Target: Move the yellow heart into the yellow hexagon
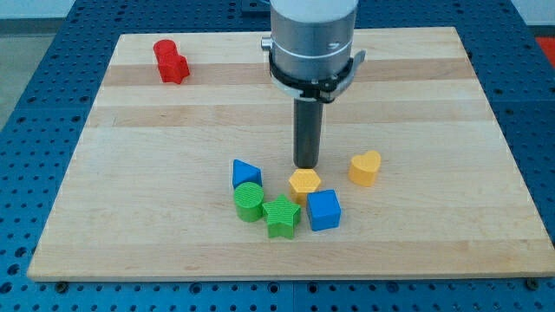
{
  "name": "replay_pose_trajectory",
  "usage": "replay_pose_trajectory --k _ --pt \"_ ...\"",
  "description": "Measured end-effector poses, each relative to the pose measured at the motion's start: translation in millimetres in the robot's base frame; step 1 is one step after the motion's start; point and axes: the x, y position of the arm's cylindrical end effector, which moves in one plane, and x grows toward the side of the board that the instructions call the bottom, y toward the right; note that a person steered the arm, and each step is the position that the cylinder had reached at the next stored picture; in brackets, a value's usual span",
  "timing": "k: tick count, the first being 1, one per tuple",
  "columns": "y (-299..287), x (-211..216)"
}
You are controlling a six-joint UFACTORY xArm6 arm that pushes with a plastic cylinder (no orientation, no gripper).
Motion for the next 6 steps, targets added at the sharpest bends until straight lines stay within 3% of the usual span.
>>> replay_pose_trajectory --k 2,6 --pt "23.1 -42.2" --pt "101.3 -35.1"
